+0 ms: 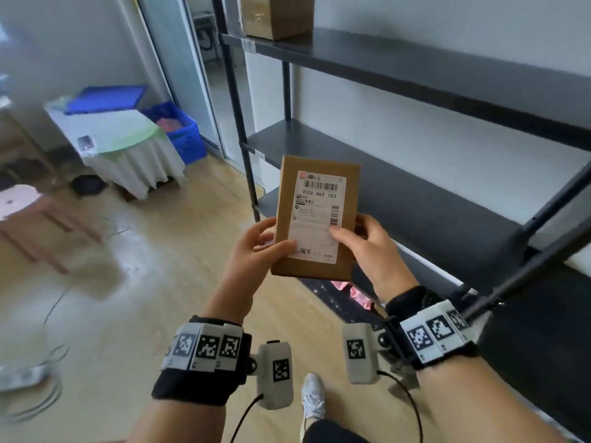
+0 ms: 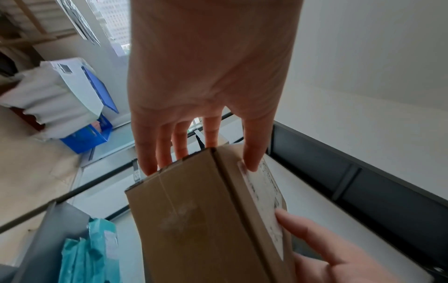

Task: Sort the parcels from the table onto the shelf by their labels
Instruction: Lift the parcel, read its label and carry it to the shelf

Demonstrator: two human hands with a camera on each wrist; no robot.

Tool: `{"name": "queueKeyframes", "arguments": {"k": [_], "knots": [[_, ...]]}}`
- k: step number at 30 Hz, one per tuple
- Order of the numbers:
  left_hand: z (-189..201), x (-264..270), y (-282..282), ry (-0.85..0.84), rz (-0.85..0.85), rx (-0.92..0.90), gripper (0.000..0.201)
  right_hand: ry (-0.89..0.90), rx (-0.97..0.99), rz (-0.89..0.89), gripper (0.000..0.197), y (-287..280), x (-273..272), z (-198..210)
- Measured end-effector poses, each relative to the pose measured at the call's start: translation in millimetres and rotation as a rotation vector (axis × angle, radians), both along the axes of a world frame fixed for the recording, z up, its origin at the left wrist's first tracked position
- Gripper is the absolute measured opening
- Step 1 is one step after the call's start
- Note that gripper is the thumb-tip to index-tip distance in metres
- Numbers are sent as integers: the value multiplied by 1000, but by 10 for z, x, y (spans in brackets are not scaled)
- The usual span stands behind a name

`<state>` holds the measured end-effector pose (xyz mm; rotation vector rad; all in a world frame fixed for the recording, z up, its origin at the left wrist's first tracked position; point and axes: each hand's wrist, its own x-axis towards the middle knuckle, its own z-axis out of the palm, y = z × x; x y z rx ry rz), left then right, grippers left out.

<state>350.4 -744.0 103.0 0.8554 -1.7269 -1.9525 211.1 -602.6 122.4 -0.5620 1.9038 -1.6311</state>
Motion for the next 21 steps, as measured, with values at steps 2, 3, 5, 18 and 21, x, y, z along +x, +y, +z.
{"name": "queueKeyframes", "arguments": {"k": [2,3,5,18,21], "knots": [[-53,-50,-279,-15,18,5,59,14,12,37,33,-348,-85,-54],[-80,-100,-425,-22,26,6,59,18,17,51,34,-527,-148,-91],[-120,-223,-728,-39,45,3,61,19,24,73,35,-896,-300,-158],[-414,-1039,-2584,-215,201,70,80,-26,106,185,27,-2969,-1269,-433],[-440,-1161,-2930,-209,219,76,45,-32,135,172,33,-3304,-1378,-522]]}}
